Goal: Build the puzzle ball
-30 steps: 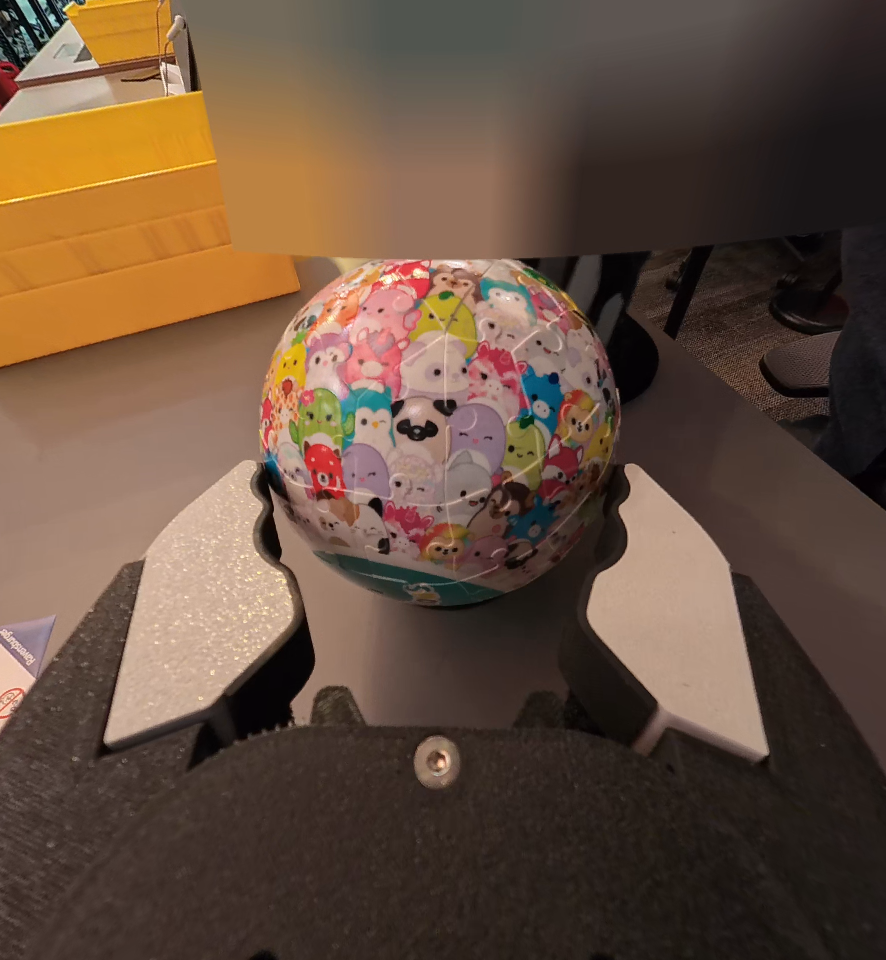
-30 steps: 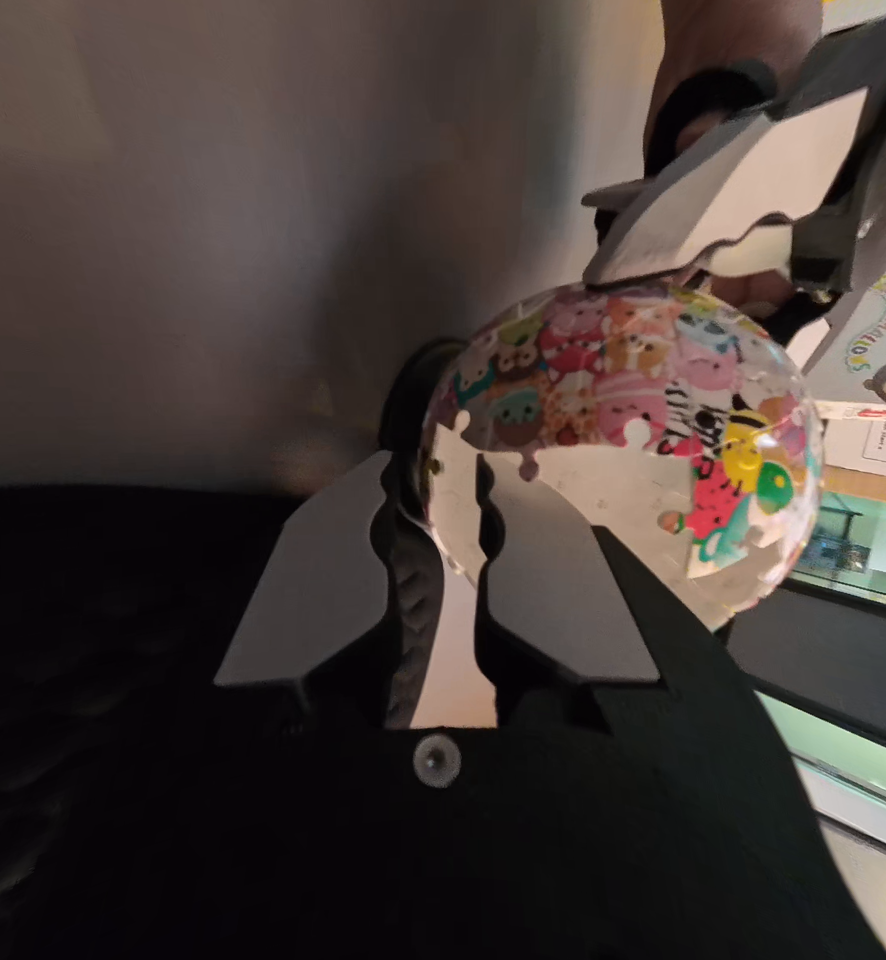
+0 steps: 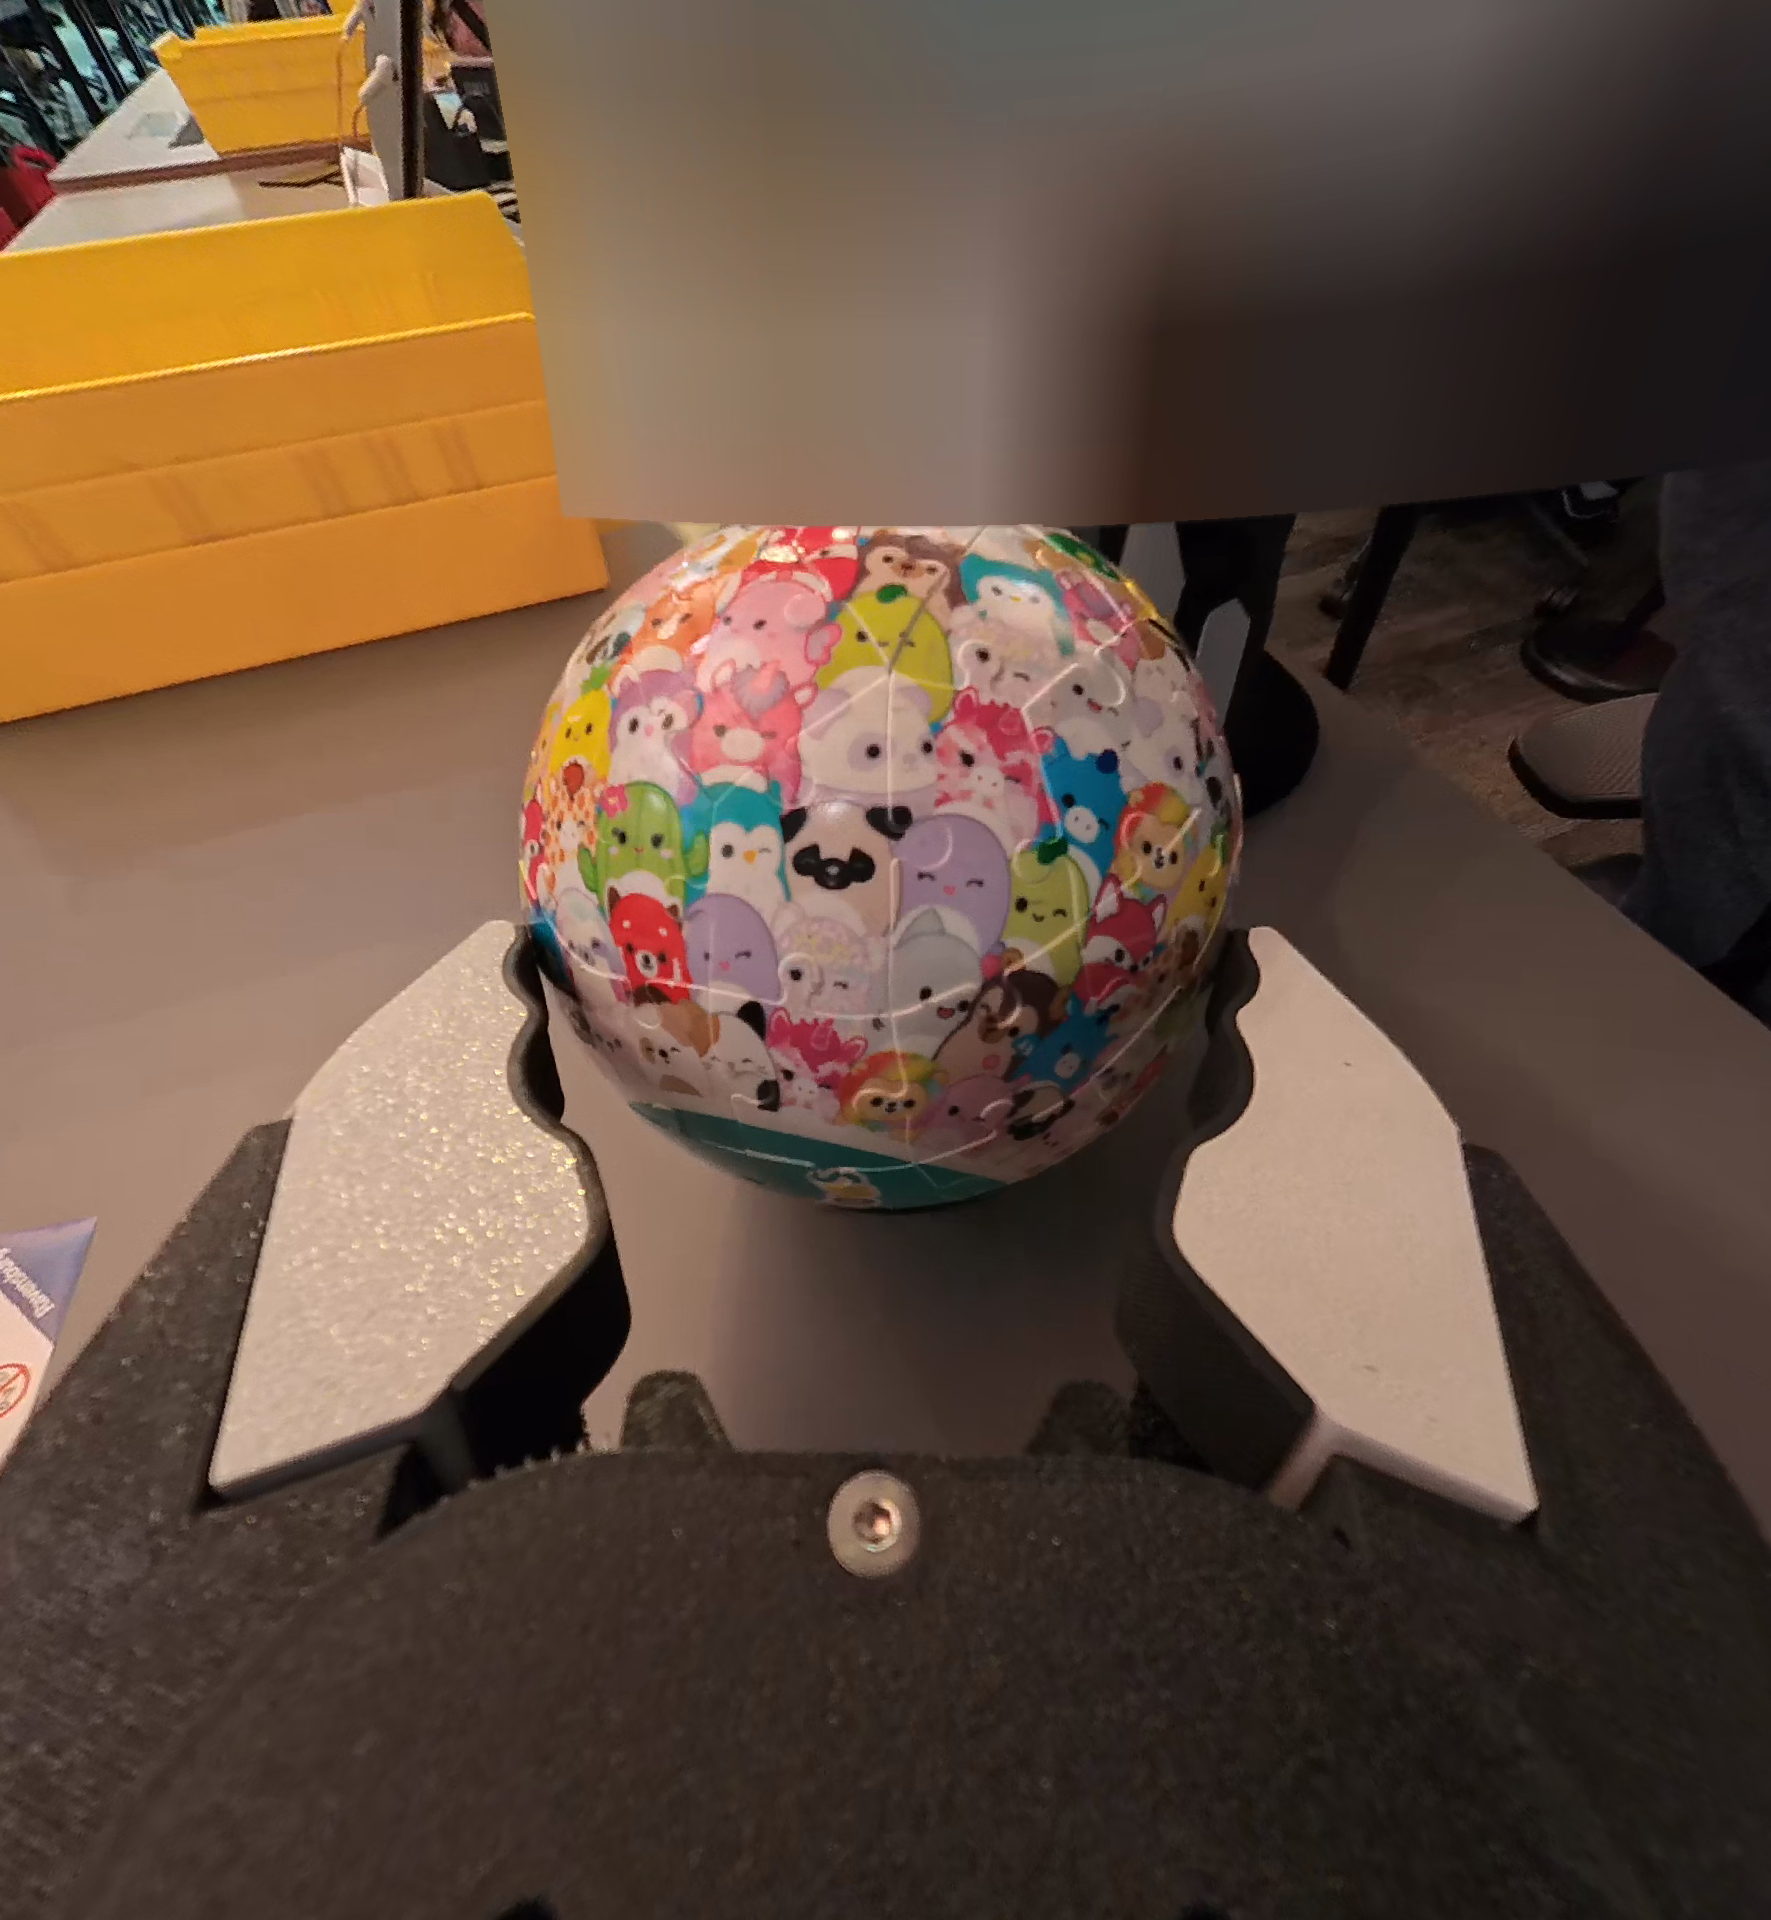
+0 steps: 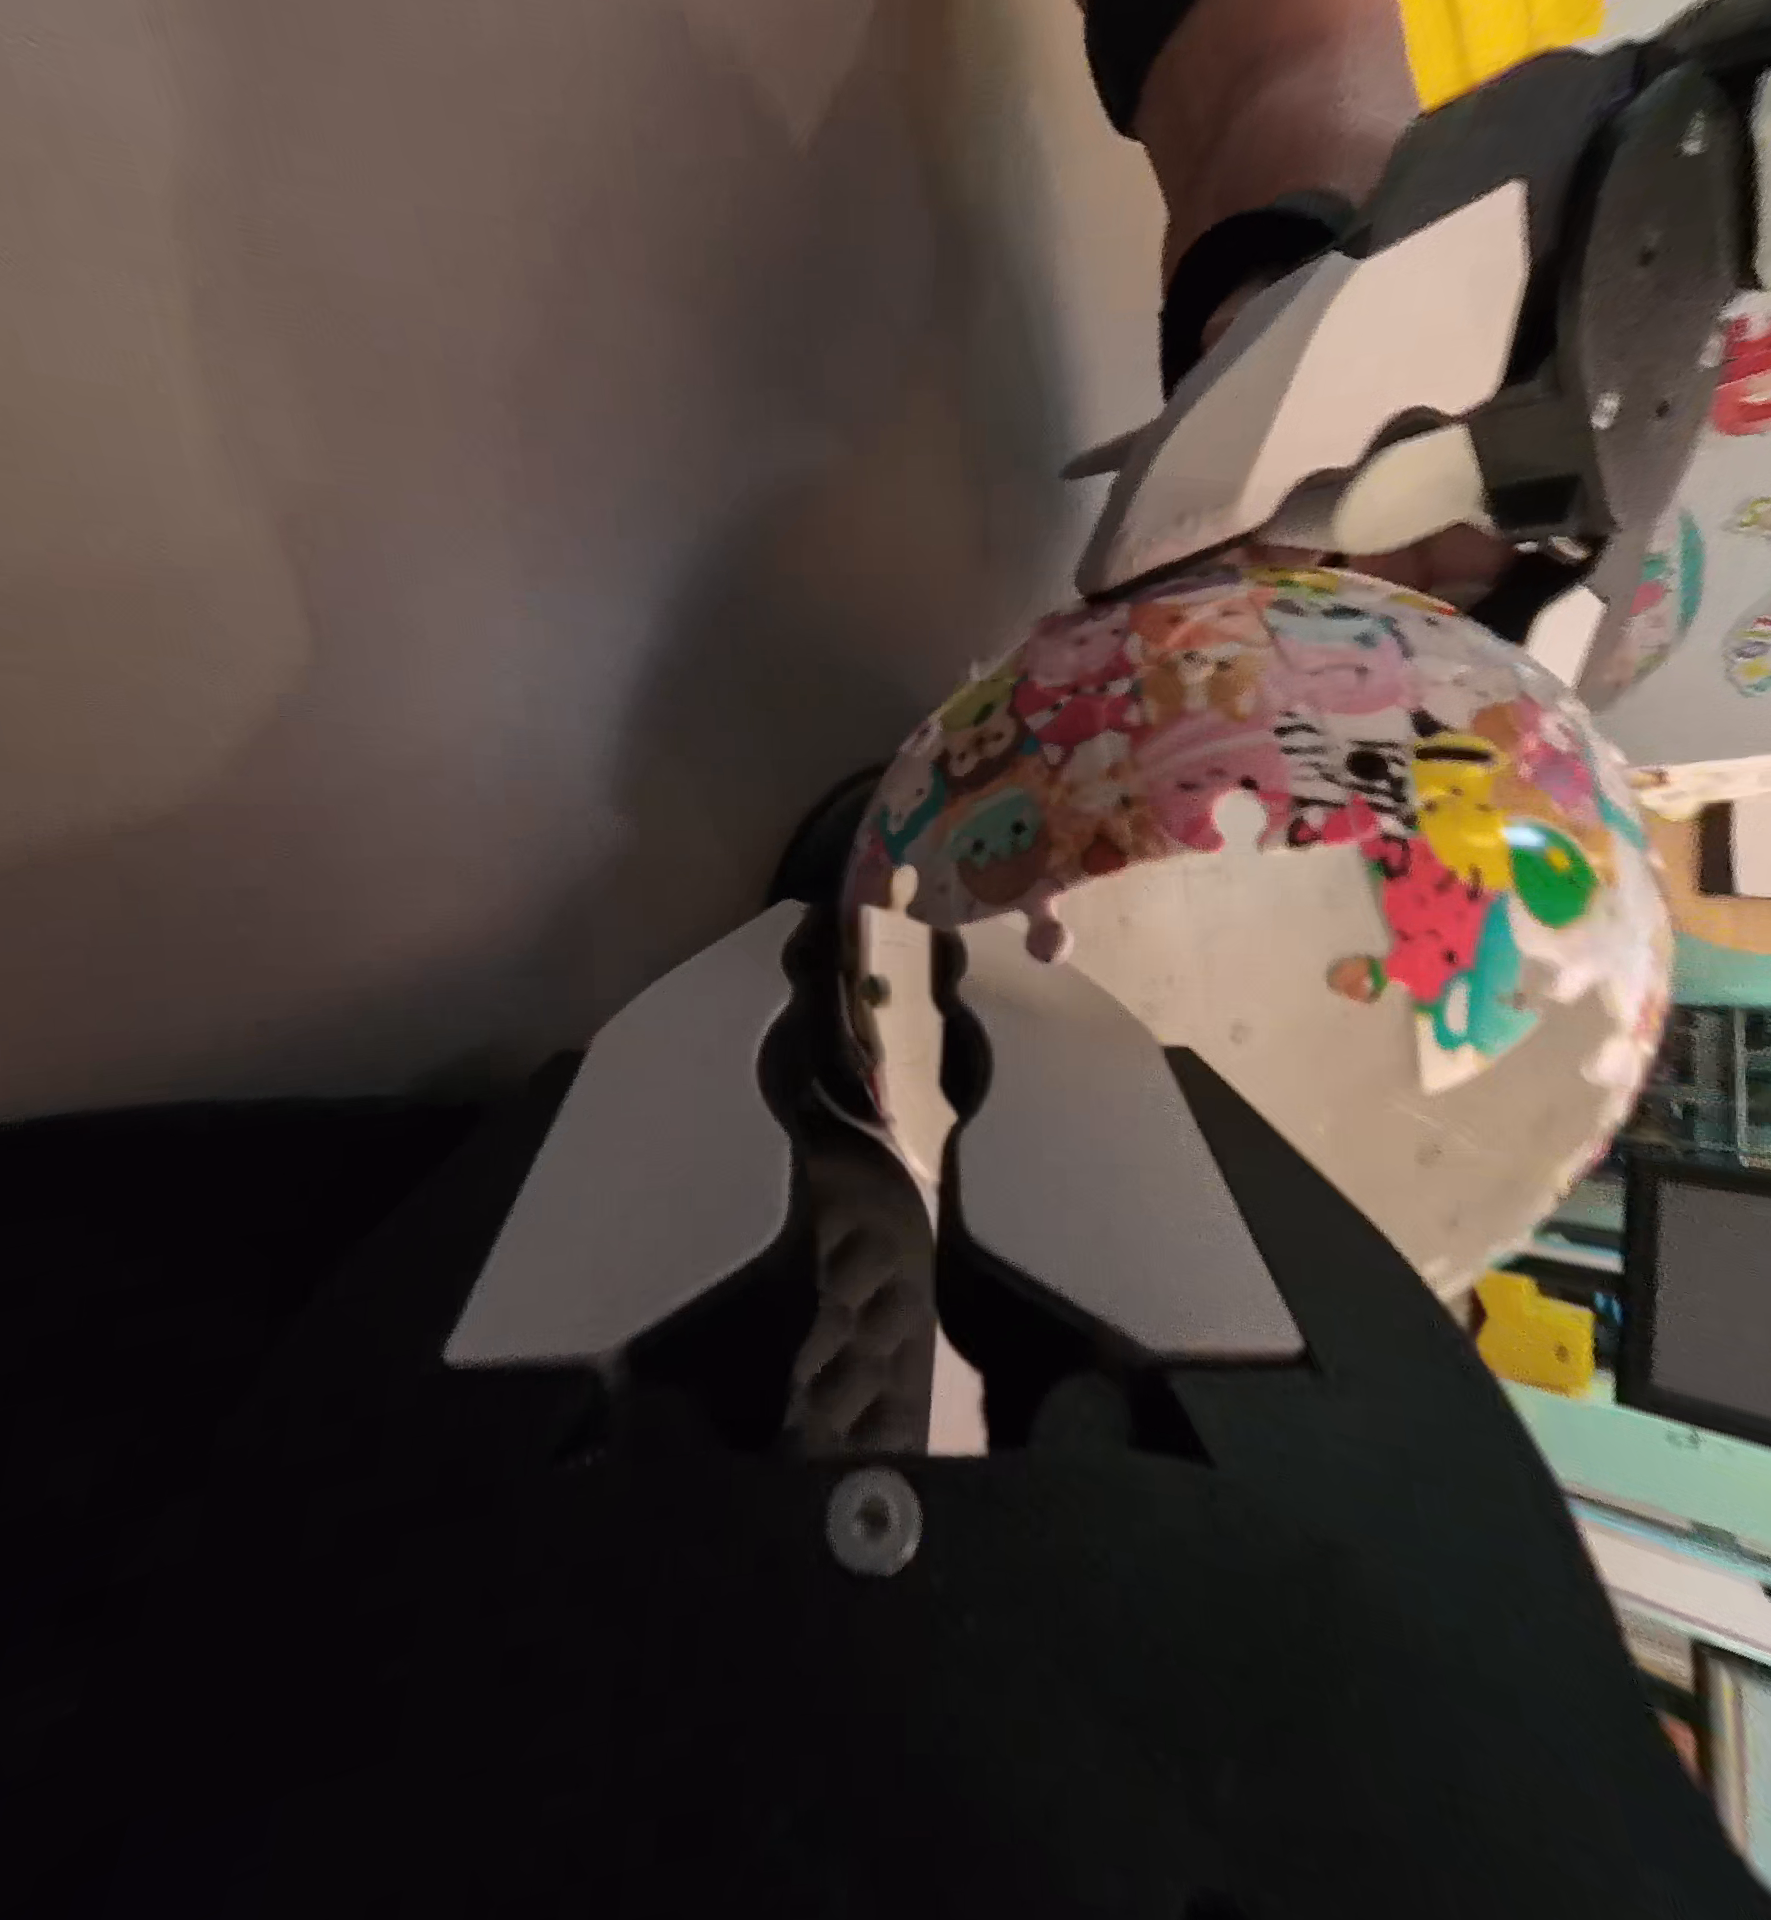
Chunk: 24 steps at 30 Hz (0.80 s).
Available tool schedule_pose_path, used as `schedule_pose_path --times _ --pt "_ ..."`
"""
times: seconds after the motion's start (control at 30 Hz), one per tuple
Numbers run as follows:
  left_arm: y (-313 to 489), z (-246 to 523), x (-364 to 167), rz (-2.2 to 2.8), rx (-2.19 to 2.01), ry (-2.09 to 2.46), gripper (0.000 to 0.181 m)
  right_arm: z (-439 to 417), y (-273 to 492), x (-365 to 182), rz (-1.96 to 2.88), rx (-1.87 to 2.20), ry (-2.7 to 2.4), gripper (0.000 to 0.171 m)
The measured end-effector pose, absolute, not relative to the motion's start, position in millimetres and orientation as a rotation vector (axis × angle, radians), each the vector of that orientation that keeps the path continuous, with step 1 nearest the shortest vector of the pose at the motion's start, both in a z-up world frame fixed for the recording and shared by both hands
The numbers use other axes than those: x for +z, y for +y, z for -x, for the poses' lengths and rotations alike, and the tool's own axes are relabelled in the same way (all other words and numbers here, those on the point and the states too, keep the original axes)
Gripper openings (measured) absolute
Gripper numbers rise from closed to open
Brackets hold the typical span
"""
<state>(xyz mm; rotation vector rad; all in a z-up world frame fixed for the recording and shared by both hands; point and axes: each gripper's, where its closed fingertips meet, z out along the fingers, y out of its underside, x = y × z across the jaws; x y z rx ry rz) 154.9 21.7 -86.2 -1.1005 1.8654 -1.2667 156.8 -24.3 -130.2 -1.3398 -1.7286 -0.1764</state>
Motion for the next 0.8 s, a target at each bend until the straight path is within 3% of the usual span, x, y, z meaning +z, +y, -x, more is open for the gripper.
schedule_pose_path --times 0.07,0.3,0.43,0.8 --pt "22.2 -154.2 -86.2 1.103 -1.268 1.865 0.12 -165.0 -24.6 -124.1 1.371 -0.187 -1.68 0.033" --pt "23.2 -152.8 -86.1 1.108 -1.258 1.865 0.119 -204.5 -31.7 -86.9 1.532 -0.173 -1.384 0.033" --pt "23.0 -151.9 -84.7 1.107 -1.26 1.861 0.118 -230.2 -32.7 -98.6 1.824 -0.133 -1.189 0.033" --pt "22.0 -144.4 -57.0 1.05 -1.28 1.82 0.111 -210.9 -53.4 -92.6 2.061 0.642 -0.69 0.035"
